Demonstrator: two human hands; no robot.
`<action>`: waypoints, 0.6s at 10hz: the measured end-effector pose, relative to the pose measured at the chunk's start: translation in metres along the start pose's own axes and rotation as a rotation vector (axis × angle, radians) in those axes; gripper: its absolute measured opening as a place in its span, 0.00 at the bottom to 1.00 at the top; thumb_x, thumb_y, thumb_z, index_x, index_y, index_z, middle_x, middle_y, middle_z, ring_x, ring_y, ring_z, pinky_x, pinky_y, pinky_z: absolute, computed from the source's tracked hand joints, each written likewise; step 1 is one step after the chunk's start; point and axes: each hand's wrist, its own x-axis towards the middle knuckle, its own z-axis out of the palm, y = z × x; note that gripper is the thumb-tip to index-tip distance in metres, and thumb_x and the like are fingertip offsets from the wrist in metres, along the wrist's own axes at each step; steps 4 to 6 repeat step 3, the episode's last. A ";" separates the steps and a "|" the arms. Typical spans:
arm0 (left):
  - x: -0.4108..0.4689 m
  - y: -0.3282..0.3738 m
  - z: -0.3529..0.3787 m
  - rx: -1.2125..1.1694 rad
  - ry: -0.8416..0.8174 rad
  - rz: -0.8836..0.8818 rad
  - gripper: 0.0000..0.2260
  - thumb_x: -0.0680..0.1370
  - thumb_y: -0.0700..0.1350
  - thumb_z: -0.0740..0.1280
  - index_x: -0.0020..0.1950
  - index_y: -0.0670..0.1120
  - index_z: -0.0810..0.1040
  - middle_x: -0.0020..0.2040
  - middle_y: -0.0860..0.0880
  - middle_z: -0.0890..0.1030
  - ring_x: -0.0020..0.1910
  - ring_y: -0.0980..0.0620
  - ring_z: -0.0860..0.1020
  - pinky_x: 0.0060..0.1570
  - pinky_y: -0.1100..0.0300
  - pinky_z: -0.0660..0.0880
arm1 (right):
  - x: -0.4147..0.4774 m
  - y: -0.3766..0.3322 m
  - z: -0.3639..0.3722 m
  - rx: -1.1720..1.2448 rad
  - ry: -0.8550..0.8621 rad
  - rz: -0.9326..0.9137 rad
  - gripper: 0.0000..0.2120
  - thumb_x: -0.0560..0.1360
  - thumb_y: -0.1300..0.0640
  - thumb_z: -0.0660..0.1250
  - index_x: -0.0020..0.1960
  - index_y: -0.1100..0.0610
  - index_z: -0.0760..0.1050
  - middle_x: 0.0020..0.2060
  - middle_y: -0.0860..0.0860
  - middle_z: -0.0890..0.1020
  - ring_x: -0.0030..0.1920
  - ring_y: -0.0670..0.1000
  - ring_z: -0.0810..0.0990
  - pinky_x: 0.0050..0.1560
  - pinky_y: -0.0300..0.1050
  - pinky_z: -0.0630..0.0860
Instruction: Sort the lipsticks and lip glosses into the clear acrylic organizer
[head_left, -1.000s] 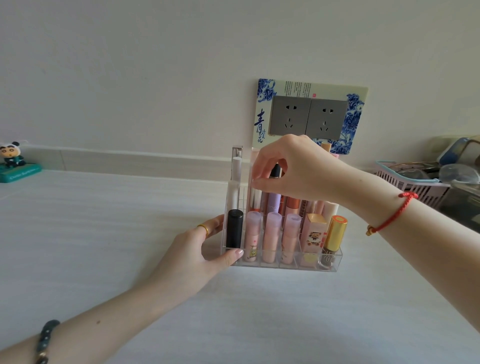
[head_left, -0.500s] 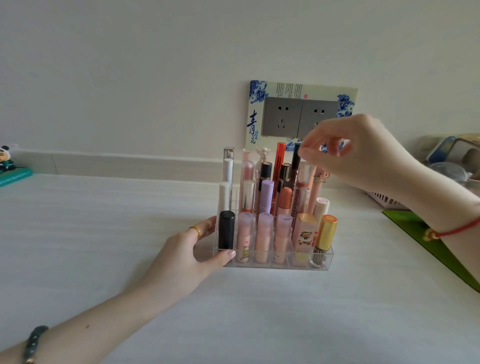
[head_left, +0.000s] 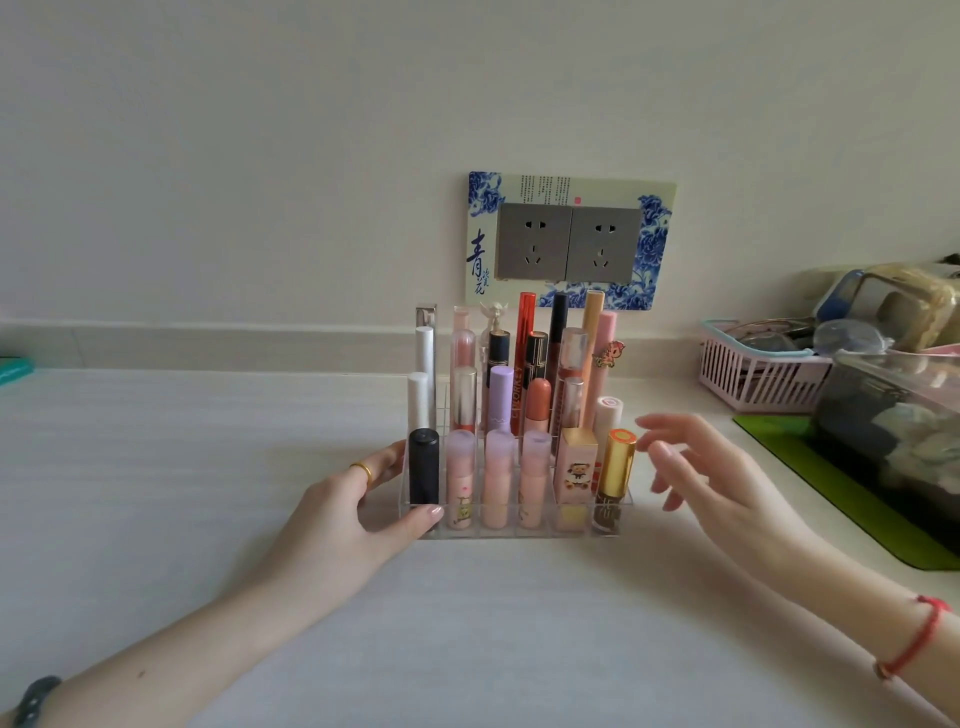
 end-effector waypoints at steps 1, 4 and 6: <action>-0.001 0.003 0.001 0.004 0.015 -0.012 0.24 0.63 0.60 0.69 0.57 0.65 0.67 0.52 0.74 0.70 0.49 0.84 0.65 0.49 0.82 0.64 | -0.004 0.002 0.005 0.002 -0.039 -0.009 0.20 0.66 0.37 0.60 0.56 0.42 0.69 0.53 0.44 0.76 0.41 0.45 0.77 0.39 0.43 0.79; -0.002 0.007 0.000 -0.010 0.027 -0.058 0.24 0.66 0.59 0.68 0.61 0.61 0.68 0.50 0.75 0.69 0.51 0.75 0.68 0.49 0.78 0.64 | -0.005 0.000 0.008 -0.072 -0.068 -0.004 0.21 0.63 0.35 0.59 0.53 0.42 0.68 0.53 0.41 0.75 0.44 0.41 0.77 0.40 0.38 0.78; -0.002 0.007 0.000 -0.010 0.027 -0.058 0.24 0.66 0.59 0.68 0.61 0.61 0.68 0.50 0.75 0.69 0.51 0.75 0.68 0.49 0.78 0.64 | -0.005 0.000 0.008 -0.072 -0.068 -0.004 0.21 0.63 0.35 0.59 0.53 0.42 0.68 0.53 0.41 0.75 0.44 0.41 0.77 0.40 0.38 0.78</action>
